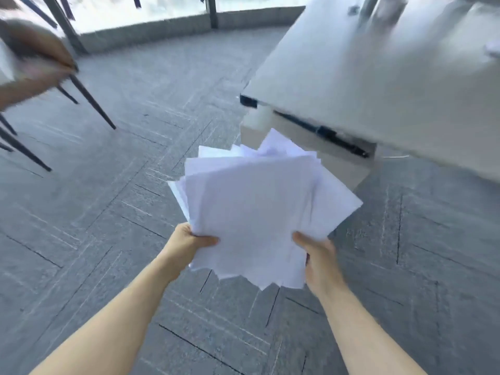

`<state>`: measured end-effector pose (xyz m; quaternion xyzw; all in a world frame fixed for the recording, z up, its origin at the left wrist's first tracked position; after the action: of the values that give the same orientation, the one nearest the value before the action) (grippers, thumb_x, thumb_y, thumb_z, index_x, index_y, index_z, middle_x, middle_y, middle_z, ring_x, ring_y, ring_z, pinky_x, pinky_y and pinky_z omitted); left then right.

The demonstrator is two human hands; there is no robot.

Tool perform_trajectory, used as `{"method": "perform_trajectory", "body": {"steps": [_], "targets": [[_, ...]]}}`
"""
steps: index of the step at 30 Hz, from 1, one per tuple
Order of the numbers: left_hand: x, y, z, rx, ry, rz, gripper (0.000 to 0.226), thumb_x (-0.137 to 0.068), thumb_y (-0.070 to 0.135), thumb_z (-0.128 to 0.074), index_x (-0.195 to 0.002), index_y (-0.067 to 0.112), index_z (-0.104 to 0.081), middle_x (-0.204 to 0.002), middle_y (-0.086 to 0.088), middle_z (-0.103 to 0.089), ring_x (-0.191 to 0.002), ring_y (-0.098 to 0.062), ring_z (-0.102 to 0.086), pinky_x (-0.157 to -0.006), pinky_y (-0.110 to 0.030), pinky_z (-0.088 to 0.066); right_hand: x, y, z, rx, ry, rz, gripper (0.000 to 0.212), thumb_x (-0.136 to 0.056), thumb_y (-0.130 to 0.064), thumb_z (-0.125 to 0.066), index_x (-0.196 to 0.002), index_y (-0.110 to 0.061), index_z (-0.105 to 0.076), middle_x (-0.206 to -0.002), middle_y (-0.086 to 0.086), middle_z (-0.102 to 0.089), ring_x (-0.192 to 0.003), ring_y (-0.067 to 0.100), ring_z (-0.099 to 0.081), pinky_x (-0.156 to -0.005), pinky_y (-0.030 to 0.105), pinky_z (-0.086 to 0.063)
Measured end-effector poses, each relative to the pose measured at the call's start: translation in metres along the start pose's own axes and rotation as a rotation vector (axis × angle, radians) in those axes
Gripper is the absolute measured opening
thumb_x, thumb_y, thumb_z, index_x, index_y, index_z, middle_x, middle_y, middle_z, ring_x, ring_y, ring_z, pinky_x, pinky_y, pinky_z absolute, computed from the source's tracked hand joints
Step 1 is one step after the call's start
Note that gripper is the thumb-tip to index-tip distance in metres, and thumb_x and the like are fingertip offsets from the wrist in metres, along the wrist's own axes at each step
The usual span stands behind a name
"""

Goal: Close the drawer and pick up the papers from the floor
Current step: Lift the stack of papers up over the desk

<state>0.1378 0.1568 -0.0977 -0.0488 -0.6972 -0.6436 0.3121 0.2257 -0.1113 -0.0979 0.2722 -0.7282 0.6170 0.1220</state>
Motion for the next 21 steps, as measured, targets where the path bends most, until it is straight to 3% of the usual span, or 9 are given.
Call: {"method": "perform_trajectory", "body": {"steps": [3,6,11,15,18,21], "targets": [[0.031,0.118,-0.018,-0.025,-0.080,-0.067,0.041,-0.054,0.008,-0.081,-0.092,-0.006,-0.074,-0.103,-0.028,-0.074,-0.091,-0.037,-0.072,-0.088,-0.053,-0.057,0.051,-0.130,-0.025,0.043,-0.061,0.104,0.035,-0.085,0.005,-0.064,-0.115,-0.012,-0.073,-0.115,0.013,-0.075,-0.106,0.030,-0.072,-0.090,0.047,-0.055],[0.055,0.227,-0.038,-0.051,-0.145,-0.156,0.036,-0.055,0.012,-0.082,-0.088,0.001,-0.076,-0.093,-0.015,-0.078,-0.087,-0.031,-0.073,-0.079,-0.040,-0.059,0.089,-0.245,-0.037,0.087,-0.072,0.241,0.039,-0.084,0.009,-0.064,-0.115,-0.014,-0.071,-0.113,0.011,-0.076,-0.102,0.026,-0.073,-0.087,0.044,-0.054],[0.060,0.367,-0.082,-0.077,-0.247,-0.326,0.031,-0.060,0.012,-0.079,-0.090,0.008,-0.079,-0.092,-0.006,-0.080,-0.086,-0.019,-0.076,-0.074,-0.028,-0.058,0.113,-0.375,-0.018,0.130,-0.023,0.391,0.032,-0.078,-0.011,-0.078,-0.101,-0.033,-0.078,-0.111,-0.003,-0.077,-0.104,0.021,-0.073,-0.092,0.046,-0.052],[0.036,0.434,-0.135,-0.086,-0.295,-0.424,0.032,-0.059,0.004,-0.078,-0.090,0.014,-0.078,-0.083,0.004,-0.079,-0.081,-0.012,-0.075,-0.065,-0.020,-0.059,0.083,-0.429,0.011,0.119,-0.007,0.366,0.034,-0.069,-0.019,-0.085,-0.101,-0.024,-0.077,-0.111,0.001,-0.077,-0.096,0.019,-0.075,-0.088,0.047,-0.057],[0.001,0.453,-0.176,-0.177,-0.358,-0.421,0.043,-0.060,0.002,-0.077,-0.100,0.015,-0.073,-0.089,0.004,-0.078,-0.086,-0.011,-0.074,-0.068,-0.021,-0.058,0.044,-0.466,0.022,0.135,-0.074,0.417,0.035,-0.077,-0.006,-0.078,-0.105,-0.027,-0.071,-0.105,-0.006,-0.078,-0.091,0.008,-0.075,-0.077,0.026,-0.059],[-0.045,0.458,-0.208,-0.204,-0.365,-0.387,0.053,-0.056,-0.001,-0.077,-0.106,0.017,-0.071,-0.101,-0.008,-0.077,-0.096,-0.023,-0.073,-0.077,-0.035,-0.059,-0.009,-0.490,0.052,0.141,-0.030,0.428,0.029,-0.072,-0.008,-0.080,-0.097,-0.022,-0.073,-0.093,-0.007,-0.079,-0.084,0.007,-0.075,-0.081,0.027,-0.057]]}}
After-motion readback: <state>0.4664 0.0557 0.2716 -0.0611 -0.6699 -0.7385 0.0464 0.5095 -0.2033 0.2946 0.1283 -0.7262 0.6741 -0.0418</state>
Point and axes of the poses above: each hand's wrist, its own x-axis away from the middle knuckle, its own z-axis out of the back of the hand, y = z × x, the point moved 8 cm from there along -x, towards the middle knuckle
